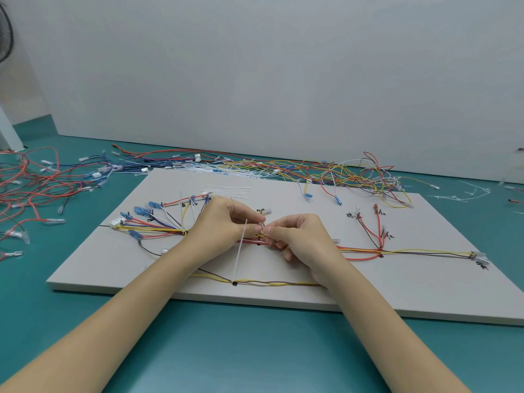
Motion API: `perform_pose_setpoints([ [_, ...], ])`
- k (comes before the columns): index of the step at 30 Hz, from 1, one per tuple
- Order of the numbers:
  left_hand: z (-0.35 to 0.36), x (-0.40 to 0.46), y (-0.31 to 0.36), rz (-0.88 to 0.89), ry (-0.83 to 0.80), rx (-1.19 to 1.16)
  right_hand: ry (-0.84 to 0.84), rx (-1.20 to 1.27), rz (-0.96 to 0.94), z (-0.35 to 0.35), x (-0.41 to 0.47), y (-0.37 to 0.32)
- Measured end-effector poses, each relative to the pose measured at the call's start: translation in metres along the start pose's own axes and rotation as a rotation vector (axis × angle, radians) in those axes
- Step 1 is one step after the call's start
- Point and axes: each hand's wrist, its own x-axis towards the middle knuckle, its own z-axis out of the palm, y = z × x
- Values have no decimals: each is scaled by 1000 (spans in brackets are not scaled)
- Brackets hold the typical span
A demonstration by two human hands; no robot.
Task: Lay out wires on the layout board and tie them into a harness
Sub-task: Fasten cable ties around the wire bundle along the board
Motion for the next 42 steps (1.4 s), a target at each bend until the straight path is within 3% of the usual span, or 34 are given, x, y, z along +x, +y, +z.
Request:
perform_pose_setpoints([
  [23, 1, -2, 0, 47, -19, 17, -2, 100, -7, -1, 2, 2],
  [42, -1, -2, 2, 73, -69, 21, 63, 11, 70, 5, 5, -2],
])
